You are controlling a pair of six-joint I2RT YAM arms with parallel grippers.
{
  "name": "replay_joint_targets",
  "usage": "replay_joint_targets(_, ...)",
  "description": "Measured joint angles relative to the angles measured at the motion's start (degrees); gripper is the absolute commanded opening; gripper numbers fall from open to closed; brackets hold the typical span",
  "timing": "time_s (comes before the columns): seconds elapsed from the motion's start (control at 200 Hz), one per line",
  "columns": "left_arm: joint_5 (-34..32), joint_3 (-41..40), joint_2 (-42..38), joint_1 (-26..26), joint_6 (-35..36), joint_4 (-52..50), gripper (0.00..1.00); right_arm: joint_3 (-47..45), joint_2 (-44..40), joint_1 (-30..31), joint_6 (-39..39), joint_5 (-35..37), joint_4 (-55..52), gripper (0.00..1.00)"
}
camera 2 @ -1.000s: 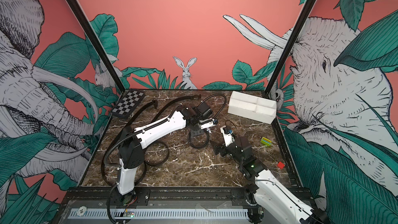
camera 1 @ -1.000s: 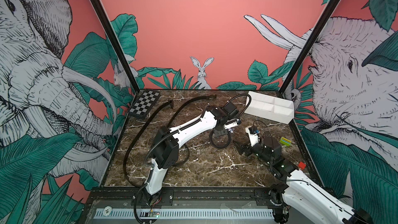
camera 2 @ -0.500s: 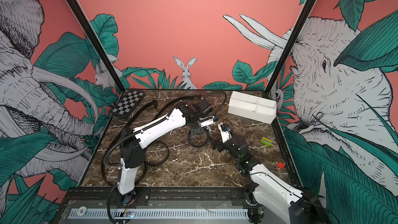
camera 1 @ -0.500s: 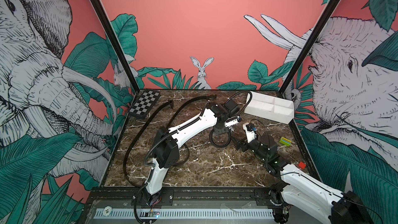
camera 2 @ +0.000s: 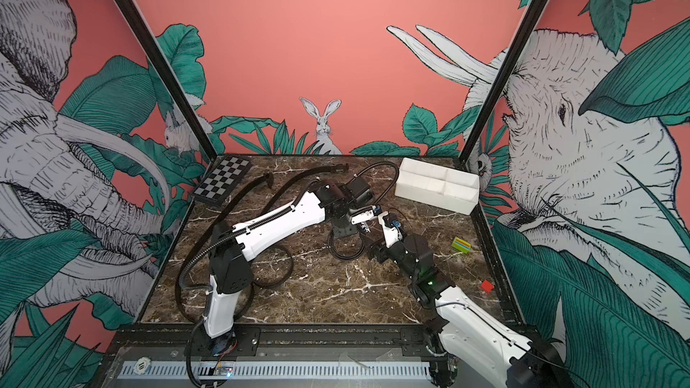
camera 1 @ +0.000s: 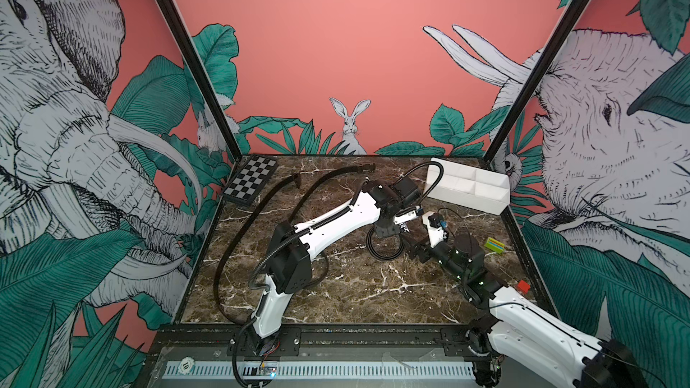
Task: Place the belts into the storage roll
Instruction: Pick up the belt from the center of the board.
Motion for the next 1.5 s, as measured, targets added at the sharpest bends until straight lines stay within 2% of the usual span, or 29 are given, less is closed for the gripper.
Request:
replay_joint_targets(0.24,1.4,0.0,0.0,-0.9,-1.7,0.0,0.0,-0.8,5.6,1.0,0.5,0.4,5.7,0.8)
replay_joint_targets(0.54,3.4,0.0,-0.3,-1.0,-3.1,0.2,0.0,-0.8,7.1,1.9,-0.4,1.0,9.4,0.51)
replay_joint_targets(0.74,4.1,0.0,-0.3,-1.0,-3.5,0.7,0.0,-1.3,6.9,2.1,-0.7,1.1,10.0,0.38)
replay_joint_targets(1.03,3.8,0.0,-0.3,-1.0,-3.4,-0.1,0.0,-0.3,6.6,2.4,-3.2,0.6,7.0,0.4)
replay_joint_targets(1.085,3.7,0.0,-0.3,-1.0,-3.5,-0.3,0.0,0.2,6.7,2.6,-3.7,0.6,6.1,0.37)
replay_joint_targets(1.18,3.3,0.0,-0.3,-1.0,-3.7,-0.5,0.0,0.8,6.9,2.8,-4.1,0.6,5.1,0.3)
replay_joint_targets(1.28,3.2,0.0,-0.3,-1.0,-4.3,-0.6,0.0,0.9,7.4,3.1,-4.0,0.6,5.2,0.17)
replay_joint_targets(1.5,2.7,0.0,-0.3,-0.8,-5.1,-0.9,0.0,1.4,8.6,3.6,-3.4,0.7,5.9,0.0)
